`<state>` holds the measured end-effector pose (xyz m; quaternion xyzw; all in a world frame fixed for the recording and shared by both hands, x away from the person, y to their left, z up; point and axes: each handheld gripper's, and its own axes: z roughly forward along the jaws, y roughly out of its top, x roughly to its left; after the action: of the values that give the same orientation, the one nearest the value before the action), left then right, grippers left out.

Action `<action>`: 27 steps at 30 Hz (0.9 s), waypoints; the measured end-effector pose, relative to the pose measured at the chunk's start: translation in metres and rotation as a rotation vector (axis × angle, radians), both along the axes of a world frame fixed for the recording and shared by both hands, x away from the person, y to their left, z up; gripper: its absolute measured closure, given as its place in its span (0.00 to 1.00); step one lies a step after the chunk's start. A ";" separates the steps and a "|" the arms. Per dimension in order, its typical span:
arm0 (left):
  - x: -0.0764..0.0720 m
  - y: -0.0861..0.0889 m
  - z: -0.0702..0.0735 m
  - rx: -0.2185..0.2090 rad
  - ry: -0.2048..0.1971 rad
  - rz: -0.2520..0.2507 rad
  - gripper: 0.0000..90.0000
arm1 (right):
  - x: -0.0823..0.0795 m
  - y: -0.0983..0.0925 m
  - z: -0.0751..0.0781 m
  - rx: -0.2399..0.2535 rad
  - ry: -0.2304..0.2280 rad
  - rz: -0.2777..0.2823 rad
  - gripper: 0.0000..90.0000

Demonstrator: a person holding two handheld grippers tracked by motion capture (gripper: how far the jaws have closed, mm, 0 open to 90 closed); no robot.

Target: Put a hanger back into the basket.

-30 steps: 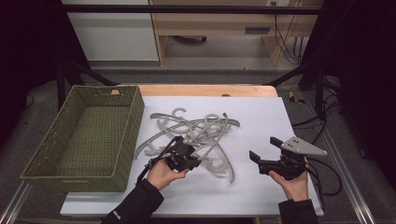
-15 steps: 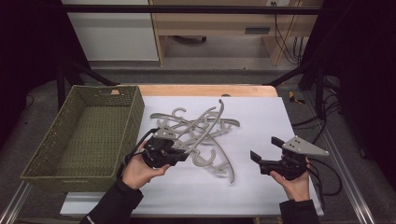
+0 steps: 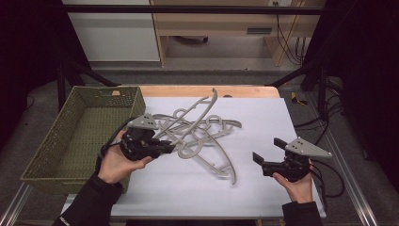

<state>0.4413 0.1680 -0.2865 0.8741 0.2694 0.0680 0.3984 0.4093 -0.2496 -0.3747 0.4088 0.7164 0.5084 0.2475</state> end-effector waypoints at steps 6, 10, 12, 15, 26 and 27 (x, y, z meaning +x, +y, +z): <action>0.005 0.023 0.013 -0.004 -0.017 0.038 0.92 | 0.000 -0.001 0.000 0.003 -0.002 -0.001 0.08; 0.010 0.041 0.020 -0.013 -0.019 0.055 0.92 | 0.000 -0.001 0.000 0.004 -0.002 -0.001 0.08; 0.014 0.053 0.021 -0.006 -0.022 0.070 0.92 | 0.000 -0.001 0.000 0.004 0.000 -0.003 0.08; 0.017 0.067 0.021 0.013 -0.026 0.087 0.91 | 0.000 -0.001 0.000 0.001 0.002 -0.002 0.08; 0.029 0.117 0.021 0.004 -0.024 0.108 0.91 | 0.000 0.000 0.000 -0.002 0.001 0.001 0.08; 0.030 0.120 0.020 0.009 -0.025 0.111 0.91 | 0.000 0.000 0.000 -0.002 0.000 0.003 0.08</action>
<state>0.4710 0.2883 -0.2661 0.8587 0.3119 0.1021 0.3937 0.4097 -0.2499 -0.3752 0.4073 0.7175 0.5081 0.2472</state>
